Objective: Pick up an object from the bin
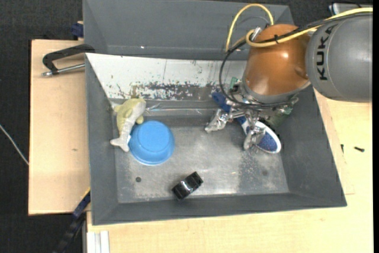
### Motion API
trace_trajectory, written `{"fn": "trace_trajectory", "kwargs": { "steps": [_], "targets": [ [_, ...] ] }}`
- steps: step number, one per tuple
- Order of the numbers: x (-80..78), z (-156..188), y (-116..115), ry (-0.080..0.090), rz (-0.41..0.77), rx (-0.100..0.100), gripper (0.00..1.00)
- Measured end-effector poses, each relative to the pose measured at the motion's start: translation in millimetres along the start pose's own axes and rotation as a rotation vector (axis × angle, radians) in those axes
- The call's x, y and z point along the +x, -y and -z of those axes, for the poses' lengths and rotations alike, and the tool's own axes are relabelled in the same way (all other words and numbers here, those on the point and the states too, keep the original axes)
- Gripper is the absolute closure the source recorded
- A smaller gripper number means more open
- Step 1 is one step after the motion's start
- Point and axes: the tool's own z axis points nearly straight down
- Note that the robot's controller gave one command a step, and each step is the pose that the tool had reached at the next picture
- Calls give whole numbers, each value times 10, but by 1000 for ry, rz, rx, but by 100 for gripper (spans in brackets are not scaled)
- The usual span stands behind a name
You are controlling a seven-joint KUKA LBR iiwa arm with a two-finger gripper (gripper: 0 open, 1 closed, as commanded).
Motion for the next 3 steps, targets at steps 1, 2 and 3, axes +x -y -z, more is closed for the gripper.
{"fn": "trace_trajectory", "kwargs": {
  "steps": [1,2,3],
  "targets": [
    [655,-2,220,20,-203,-8,0],
    [782,26,253,-1,-213,-11,100],
    [763,125,238,7,-213,-1,100]
  ]
}}
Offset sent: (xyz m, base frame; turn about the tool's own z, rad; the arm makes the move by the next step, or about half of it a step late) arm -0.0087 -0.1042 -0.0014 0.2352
